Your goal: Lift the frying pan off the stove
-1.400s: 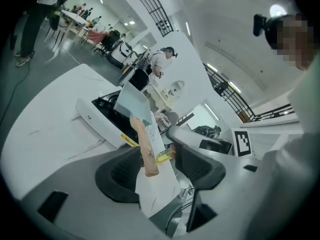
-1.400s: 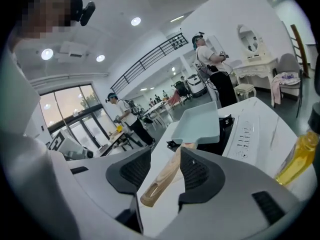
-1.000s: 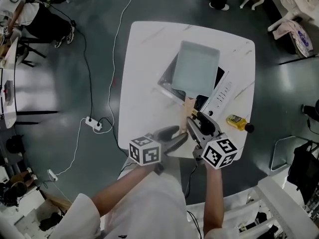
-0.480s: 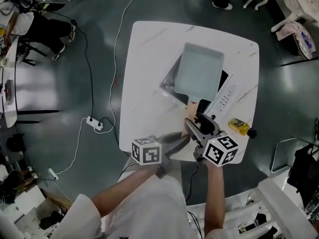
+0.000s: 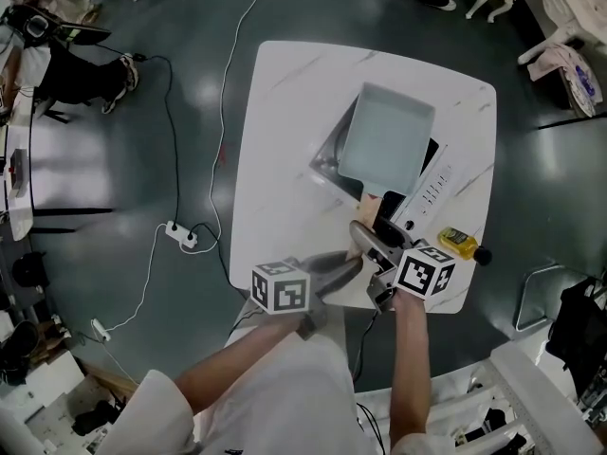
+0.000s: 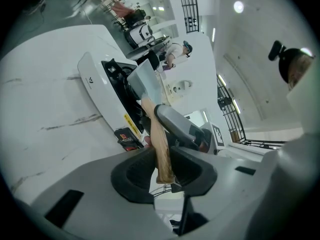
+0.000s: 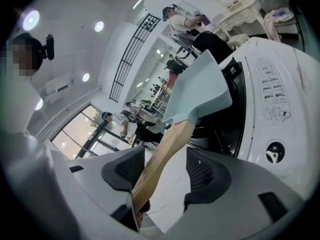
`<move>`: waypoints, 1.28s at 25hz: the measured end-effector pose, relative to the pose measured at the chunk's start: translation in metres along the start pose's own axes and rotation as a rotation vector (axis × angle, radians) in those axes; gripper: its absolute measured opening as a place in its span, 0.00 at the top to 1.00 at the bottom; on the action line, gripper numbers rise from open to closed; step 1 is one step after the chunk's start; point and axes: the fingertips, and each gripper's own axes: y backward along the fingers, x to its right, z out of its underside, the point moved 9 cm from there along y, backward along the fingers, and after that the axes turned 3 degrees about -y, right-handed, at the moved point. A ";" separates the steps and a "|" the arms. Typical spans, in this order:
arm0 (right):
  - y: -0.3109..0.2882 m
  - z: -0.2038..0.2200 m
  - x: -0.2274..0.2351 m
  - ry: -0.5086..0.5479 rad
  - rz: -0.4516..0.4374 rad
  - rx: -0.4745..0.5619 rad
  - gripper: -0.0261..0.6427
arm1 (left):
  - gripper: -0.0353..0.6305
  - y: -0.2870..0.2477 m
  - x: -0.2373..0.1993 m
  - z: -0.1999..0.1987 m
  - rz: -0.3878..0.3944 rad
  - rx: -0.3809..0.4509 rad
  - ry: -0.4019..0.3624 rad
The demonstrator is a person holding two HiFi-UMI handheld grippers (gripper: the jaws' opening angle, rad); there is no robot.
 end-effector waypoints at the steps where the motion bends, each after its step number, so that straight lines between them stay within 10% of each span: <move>1: -0.002 0.001 0.000 -0.021 -0.013 -0.010 0.61 | 0.82 0.000 0.000 0.000 -0.002 -0.003 -0.004; 32: 0.016 0.038 -0.064 -0.172 -0.107 0.117 0.74 | 0.79 0.056 0.047 0.012 -0.031 -0.053 -0.191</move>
